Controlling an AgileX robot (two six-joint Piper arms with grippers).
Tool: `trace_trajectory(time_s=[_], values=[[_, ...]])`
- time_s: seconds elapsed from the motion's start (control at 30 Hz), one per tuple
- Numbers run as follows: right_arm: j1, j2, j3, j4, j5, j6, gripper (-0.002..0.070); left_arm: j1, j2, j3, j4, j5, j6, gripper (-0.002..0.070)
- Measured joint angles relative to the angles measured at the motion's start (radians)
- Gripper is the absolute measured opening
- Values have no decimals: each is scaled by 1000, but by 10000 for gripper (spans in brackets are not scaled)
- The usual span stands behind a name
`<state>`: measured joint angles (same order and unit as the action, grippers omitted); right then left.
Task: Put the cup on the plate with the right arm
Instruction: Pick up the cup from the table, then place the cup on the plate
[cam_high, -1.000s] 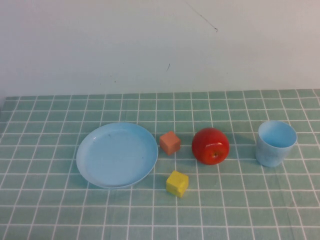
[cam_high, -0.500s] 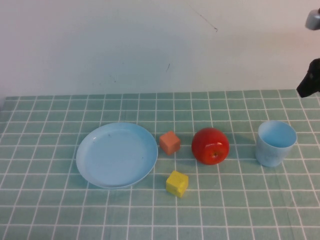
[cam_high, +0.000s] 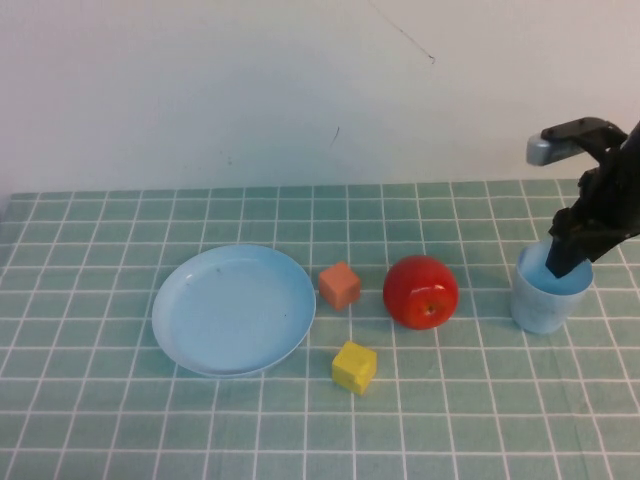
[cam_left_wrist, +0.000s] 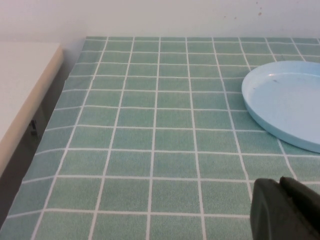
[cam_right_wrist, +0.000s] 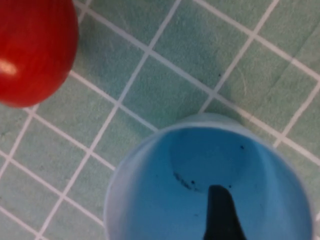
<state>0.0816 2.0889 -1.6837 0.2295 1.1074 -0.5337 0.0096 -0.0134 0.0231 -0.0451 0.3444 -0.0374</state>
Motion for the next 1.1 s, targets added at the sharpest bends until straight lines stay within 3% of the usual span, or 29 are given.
trace_trajectory(time_s=[0.1,0.17,0.23,0.33,0.57,0.77,1.1], values=[[14,38,0,-7,-19,0,359,0,0,0,0,0,0,-3],[23,53,0,-14,-26,-4,272,0,0,0,0,0,0,-3],[34,62,-2,-32,-28,-6,127,0,0,0,0,0,0,-3],[47,62,-35,-63,-15,-6,37,0,0,0,0,0,0,-3],[87,34,-273,-56,95,2,22,0,0,0,0,0,0,-3],[209,22,-501,91,113,-7,21,0,0,0,0,0,0,-3],[456,153,-548,141,-14,-62,21,0,0,0,0,0,0,-3]])
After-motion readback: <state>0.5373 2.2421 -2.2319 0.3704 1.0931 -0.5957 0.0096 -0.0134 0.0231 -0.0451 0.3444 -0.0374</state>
